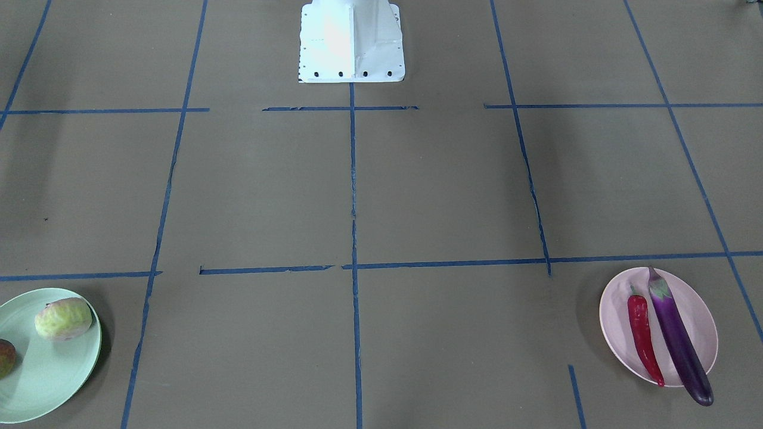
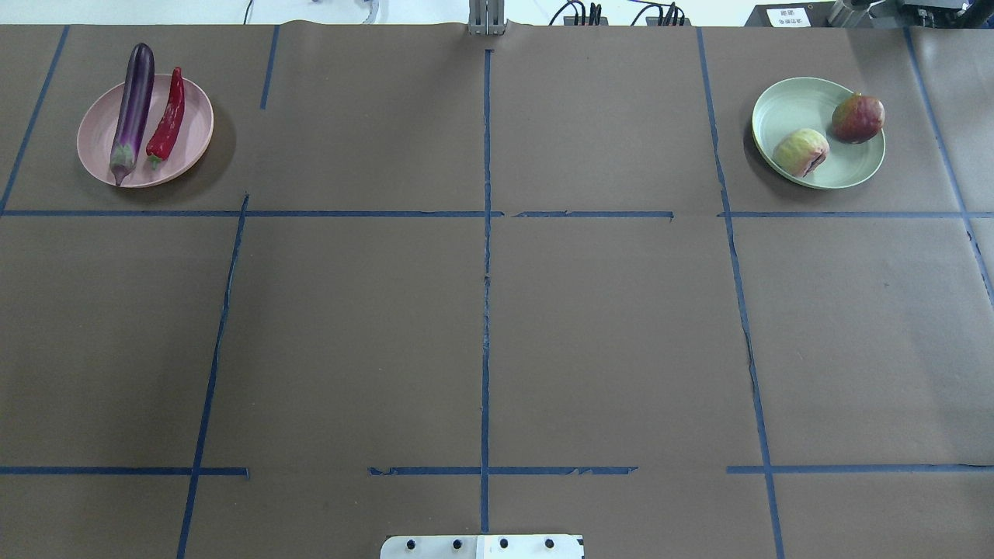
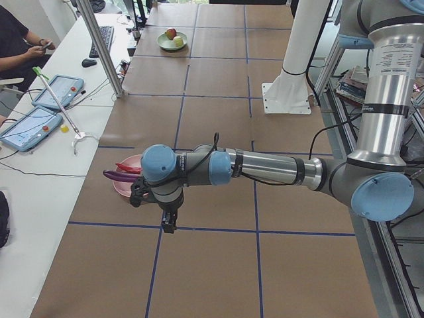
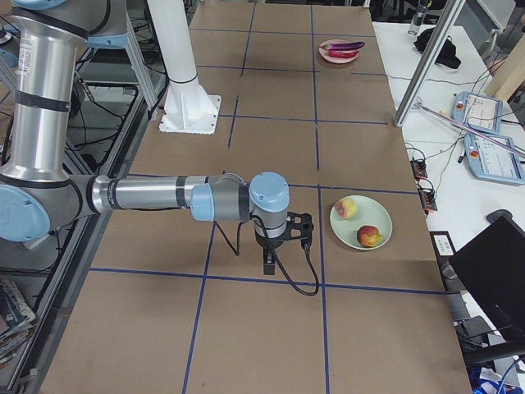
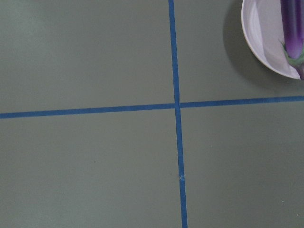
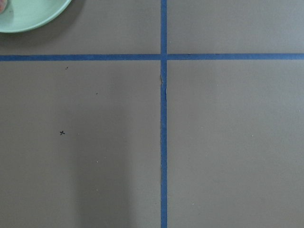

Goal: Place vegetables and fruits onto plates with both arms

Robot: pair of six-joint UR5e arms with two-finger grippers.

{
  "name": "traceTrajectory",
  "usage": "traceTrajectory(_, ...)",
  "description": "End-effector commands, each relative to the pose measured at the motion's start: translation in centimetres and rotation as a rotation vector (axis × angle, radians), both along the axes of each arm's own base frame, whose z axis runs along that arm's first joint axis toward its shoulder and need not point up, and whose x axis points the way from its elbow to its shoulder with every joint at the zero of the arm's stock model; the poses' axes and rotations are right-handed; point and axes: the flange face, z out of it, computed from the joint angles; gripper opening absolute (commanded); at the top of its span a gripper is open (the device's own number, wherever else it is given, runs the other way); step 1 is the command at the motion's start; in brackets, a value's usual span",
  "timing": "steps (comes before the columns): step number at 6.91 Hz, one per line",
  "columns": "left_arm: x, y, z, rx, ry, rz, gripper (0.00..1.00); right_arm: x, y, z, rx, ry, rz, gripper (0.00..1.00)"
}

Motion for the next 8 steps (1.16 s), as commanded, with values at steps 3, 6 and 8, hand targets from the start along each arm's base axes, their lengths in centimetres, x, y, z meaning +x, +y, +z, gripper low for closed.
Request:
traceTrajectory(3, 3.8, 3.0, 2.0, -0.033, -0.003, 0.077, 1.00, -0.5, 0.5, 0.4, -0.016, -0.009, -0.014, 1.00)
traceTrajectory(6, 3.8, 4.9, 0.9, -0.117, -0.007, 0.010, 1.00, -0.5, 1.9, 1.6, -0.043, -0.009, -0.017, 1.00)
traceTrajectory(8, 3.8, 6.8, 0.8, -0.106, -0.007, 0.014, 1.00, -0.5, 2.0, 1.8, -0.050, -0.008, -0.017, 1.00)
